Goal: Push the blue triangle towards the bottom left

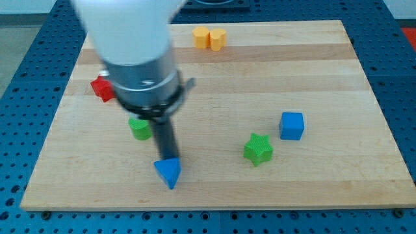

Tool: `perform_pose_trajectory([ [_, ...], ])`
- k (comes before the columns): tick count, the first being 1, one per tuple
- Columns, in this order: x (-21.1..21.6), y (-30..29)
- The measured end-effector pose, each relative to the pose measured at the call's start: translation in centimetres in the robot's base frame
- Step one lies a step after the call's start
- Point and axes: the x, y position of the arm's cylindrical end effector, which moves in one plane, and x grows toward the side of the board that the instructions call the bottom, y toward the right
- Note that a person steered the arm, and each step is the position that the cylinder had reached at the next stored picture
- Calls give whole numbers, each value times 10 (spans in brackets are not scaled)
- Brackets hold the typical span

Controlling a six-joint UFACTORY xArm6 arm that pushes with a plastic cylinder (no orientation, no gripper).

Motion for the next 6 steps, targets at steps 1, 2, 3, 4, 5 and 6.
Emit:
perform_pose_trajectory([
  [1,0,43],
  [2,21,46],
  [3,28,44],
  [4,28,38],
  [5,27,30],
  [6,24,11],
])
